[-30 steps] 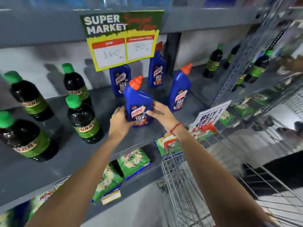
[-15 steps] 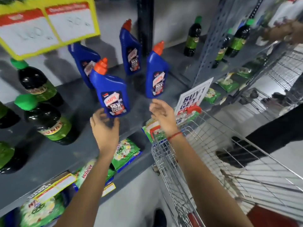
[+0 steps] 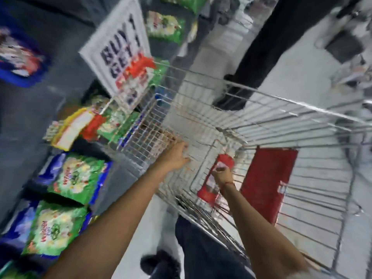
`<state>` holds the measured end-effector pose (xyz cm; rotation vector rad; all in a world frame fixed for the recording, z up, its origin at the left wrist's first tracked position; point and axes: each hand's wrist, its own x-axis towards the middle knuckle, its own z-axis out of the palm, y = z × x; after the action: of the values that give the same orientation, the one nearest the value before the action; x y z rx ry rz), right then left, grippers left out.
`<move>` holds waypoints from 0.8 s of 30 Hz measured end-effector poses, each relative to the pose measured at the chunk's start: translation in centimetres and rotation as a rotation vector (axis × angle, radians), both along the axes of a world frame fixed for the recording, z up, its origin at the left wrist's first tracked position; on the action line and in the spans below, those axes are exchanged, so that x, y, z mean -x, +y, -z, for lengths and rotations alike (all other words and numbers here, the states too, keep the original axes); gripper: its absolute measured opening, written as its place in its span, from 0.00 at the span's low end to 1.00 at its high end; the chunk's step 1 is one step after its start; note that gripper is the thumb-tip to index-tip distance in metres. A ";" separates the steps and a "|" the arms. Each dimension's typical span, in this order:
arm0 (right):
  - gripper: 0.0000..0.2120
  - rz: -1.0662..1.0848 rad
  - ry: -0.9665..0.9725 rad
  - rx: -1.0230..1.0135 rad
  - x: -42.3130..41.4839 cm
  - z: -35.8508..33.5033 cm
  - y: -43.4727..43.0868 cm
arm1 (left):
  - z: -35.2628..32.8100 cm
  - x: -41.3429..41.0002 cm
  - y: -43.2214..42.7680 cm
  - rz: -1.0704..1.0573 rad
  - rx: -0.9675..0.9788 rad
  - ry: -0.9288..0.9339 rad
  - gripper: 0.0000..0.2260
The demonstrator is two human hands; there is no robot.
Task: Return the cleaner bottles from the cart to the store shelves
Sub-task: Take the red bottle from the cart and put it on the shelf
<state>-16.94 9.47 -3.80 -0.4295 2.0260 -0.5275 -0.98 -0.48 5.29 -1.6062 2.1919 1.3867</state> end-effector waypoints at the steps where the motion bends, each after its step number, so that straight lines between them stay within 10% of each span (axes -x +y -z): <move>1: 0.06 0.034 -0.004 -0.048 0.5 1.1 1.3 | 1.5 1.5 -0.1 0.070 -0.060 -0.051 0.22; 4: 0.20 0.037 -0.062 -0.153 1.3 4.1 3.4 | 6.1 5.1 0.4 0.138 -0.173 -0.149 0.21; 13: 0.17 0.206 0.137 -0.286 1.7 8.7 3.4 | 17.7 9.3 6.9 0.063 -0.425 -0.209 0.19; 18: 0.10 0.222 -0.266 -0.427 1.8 10.1 3.9 | 20.6 9.5 9.0 -0.052 -0.575 -0.226 0.14; 22: 0.35 0.153 0.038 -0.302 3.4 12.2 0.2 | 20.5 9.3 8.5 -0.267 -0.750 -0.121 0.13; 24: 0.27 0.178 0.103 -0.278 3.7 12.8 -0.4 | 20.0 9.2 8.1 -0.329 -0.828 -0.054 0.12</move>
<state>-20.62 9.05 -16.61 -0.1107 2.2107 -0.3271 -10.18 7.62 -14.68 -1.6292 1.0651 1.9325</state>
